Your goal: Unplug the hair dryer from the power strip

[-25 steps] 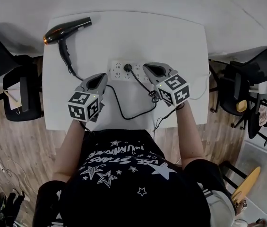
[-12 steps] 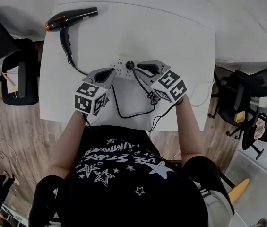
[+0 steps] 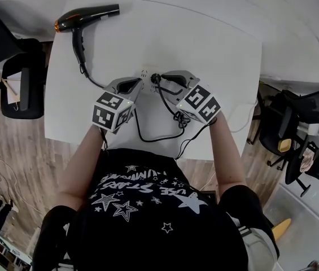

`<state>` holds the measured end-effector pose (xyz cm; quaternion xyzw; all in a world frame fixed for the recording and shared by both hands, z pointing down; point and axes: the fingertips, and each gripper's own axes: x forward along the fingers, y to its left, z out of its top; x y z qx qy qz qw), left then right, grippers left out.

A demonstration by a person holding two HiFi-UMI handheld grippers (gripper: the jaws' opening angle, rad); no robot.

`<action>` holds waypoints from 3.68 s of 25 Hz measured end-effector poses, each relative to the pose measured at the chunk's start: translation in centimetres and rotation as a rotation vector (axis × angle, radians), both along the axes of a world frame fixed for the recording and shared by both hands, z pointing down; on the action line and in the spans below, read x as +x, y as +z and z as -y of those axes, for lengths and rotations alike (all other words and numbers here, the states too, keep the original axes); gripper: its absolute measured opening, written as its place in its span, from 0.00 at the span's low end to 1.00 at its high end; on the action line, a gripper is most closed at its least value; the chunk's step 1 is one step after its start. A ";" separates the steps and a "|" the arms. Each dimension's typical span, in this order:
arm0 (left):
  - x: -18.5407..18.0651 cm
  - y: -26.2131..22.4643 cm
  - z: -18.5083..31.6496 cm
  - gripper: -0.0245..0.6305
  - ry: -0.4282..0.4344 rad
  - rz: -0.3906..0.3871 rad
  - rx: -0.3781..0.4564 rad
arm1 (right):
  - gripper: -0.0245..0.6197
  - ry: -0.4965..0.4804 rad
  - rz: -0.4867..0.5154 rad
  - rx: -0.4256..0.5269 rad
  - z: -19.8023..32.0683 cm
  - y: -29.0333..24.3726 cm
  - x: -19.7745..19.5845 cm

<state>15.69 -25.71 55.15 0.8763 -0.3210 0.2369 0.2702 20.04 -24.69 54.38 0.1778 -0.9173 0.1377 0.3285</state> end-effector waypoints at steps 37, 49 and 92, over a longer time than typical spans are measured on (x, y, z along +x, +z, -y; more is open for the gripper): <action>0.8 1.9 0.0 0.05 0.058 0.117 -0.061 | 0.13 -0.050 -0.067 0.098 1.6 1.6 -1.5; 0.8 1.8 0.0 0.05 0.061 0.144 -0.058 | 0.13 0.004 -0.028 0.010 2.0 1.5 -1.4; 0.9 2.0 -0.2 0.05 0.091 0.213 -0.031 | 0.12 0.038 0.074 0.128 2.1 -0.7 -1.1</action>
